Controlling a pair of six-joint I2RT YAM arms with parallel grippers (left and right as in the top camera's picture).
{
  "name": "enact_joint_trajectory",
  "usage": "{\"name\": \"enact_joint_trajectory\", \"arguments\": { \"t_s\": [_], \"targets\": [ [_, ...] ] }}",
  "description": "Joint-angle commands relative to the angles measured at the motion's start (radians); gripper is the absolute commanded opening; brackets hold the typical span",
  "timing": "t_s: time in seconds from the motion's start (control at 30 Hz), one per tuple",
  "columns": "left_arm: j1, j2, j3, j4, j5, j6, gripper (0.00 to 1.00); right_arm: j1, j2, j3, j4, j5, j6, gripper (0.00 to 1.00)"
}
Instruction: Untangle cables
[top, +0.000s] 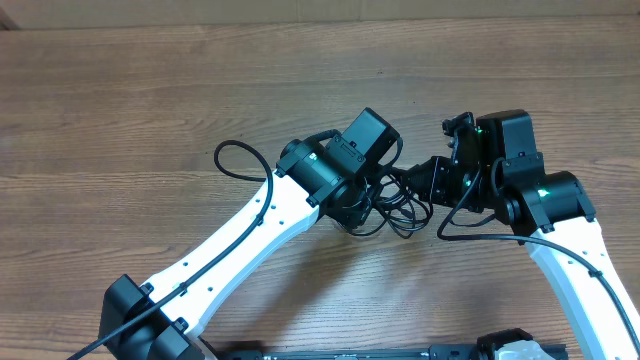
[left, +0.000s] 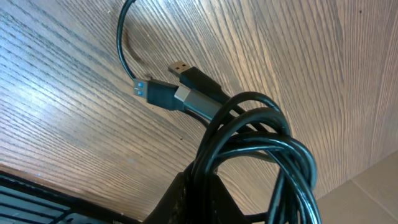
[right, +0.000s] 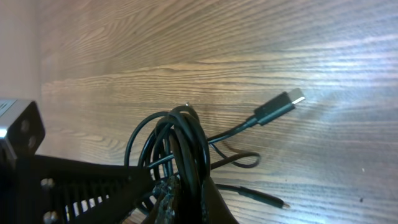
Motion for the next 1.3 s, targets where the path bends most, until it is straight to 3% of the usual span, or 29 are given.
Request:
{"name": "enact_joint_trajectory", "arguments": {
  "t_s": [0.0, 0.77, 0.9, 1.0, 1.07, 1.17, 1.27],
  "targets": [
    [0.015, 0.006, -0.018, -0.05, -0.111, -0.052, 0.08, -0.018, -0.021, 0.018, -0.004, 0.133, 0.05, 0.04],
    [0.067, 0.006, -0.018, -0.112, -0.111, -0.04, 0.04, -0.018, -0.021, 0.018, -0.097, 0.38, 0.153, 0.04],
    [0.068, 0.006, -0.018, -0.096, -0.113, 0.094, 0.04, -0.018, -0.021, 0.018, -0.097, 0.379, 0.143, 0.04],
    [0.068, 0.006, -0.018, -0.027, -0.135, 0.297, 0.04, -0.018, -0.021, 0.018, -0.094, 0.378, 0.142, 0.04],
    [0.068, 0.006, -0.018, 0.033, -0.137, 0.467, 0.04, -0.018, -0.021, 0.018, -0.091, 0.374, 0.142, 0.18],
    [0.068, 0.006, -0.018, 0.112, -0.134, 0.76, 0.04, -0.018, -0.021, 0.018, -0.079, 0.334, 0.079, 0.64],
    [0.068, 0.006, -0.018, 0.117, -0.137, 0.901, 0.04, -0.018, -0.021, 0.018, -0.065, 0.279, 0.024, 0.8]
  ]
}}
